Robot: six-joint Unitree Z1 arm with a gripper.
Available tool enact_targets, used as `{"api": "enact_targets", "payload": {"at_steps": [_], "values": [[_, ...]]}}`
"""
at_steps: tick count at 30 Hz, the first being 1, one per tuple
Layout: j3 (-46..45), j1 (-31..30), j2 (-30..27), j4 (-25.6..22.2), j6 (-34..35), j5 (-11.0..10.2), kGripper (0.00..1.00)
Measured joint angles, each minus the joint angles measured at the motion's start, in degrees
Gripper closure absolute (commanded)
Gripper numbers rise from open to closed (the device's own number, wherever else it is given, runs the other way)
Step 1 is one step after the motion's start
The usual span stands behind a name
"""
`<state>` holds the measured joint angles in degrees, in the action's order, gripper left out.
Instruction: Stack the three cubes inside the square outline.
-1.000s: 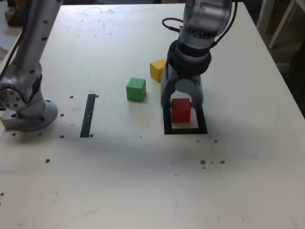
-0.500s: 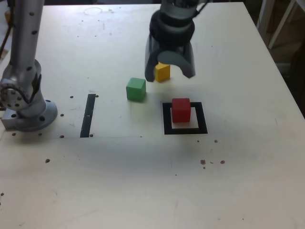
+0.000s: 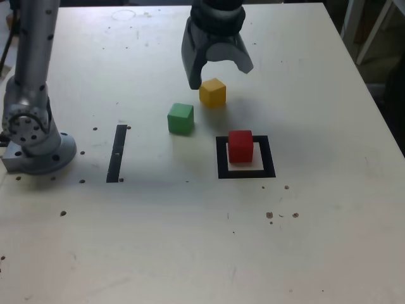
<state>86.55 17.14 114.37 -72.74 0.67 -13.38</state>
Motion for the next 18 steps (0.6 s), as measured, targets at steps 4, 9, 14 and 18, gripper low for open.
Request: {"api": "enact_targets", "payload": {"at_steps": [4, 9, 14, 18], "values": [[0.63, 3.66, 1.83, 0.27, 0.26, 1.27, 0.01], [0.86, 5.31, 3.12, 0.78, -0.24, 2.25, 0.02], [1.23, 6.65, 5.78, 1.21, -1.75, 4.20, 0.08], [1.44, 6.82, 6.56, 1.20, -2.39, 5.13, 0.20]]}}
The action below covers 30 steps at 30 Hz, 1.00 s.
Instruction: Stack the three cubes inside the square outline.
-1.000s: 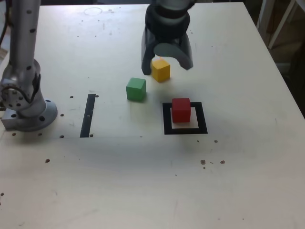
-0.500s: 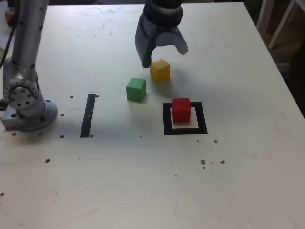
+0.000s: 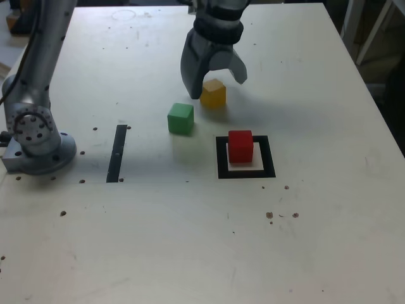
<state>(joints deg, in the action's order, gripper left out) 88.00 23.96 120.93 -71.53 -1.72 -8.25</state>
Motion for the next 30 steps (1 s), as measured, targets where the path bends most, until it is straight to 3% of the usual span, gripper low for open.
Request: {"api": "enact_targets", "payload": {"at_steps": [7, 9, 30], "values": [[0.48, 0.09, 0.28, 0.47, -0.49, 0.85, 0.68], [0.94, 0.09, 0.36, 1.30, -1.15, 0.85, 0.74], [1.10, 0.11, 0.80, 1.13, -4.00, 1.72, 0.75]]}}
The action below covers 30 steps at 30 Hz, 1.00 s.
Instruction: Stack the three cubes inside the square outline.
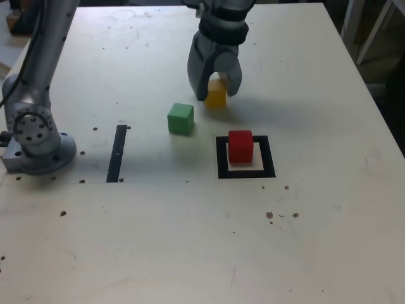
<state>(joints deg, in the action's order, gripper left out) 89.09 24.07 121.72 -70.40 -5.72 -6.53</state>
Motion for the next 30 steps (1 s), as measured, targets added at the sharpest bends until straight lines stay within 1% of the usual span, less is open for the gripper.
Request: {"api": "enact_targets", "payload": {"at_steps": [4, 8, 15, 24, 30], "values": [[0.05, 0.00, -0.60, 0.01, -1.88, 0.20, 0.75], [0.92, -0.61, -2.47, -0.08, -4.61, 0.22, 0.75], [3.75, -6.32, -5.02, -3.12, -5.88, -0.08, 0.75], [5.59, -15.93, -6.10, -7.39, -0.30, 0.15, 0.75], [7.00, -21.46, -6.13, -9.04, 3.29, 0.24, 0.75]]}}
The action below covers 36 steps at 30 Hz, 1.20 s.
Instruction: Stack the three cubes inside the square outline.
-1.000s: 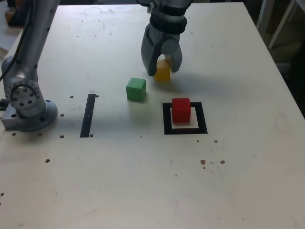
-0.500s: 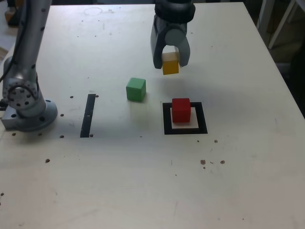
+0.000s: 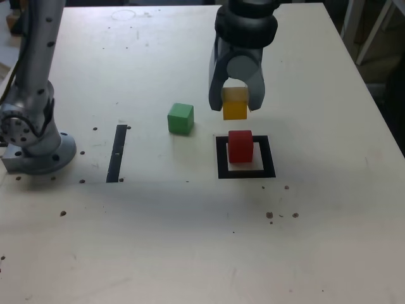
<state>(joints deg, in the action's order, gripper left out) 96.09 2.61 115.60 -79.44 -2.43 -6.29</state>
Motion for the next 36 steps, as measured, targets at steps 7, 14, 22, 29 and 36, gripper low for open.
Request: {"api": "enact_targets", "payload": {"at_steps": [7, 14, 22, 29, 36], "values": [[0.23, -3.93, 0.02, -0.44, 2.88, 0.36, 0.75], [0.93, -5.32, 1.22, -0.44, 3.93, 0.51, 0.75], [1.27, -5.42, 2.41, -0.34, 4.09, 0.76, 0.75], [1.27, -5.42, 2.65, -0.21, 4.29, 1.13, 0.75], [0.75, -5.42, 2.69, 0.41, 4.42, 1.15, 0.18]]}}
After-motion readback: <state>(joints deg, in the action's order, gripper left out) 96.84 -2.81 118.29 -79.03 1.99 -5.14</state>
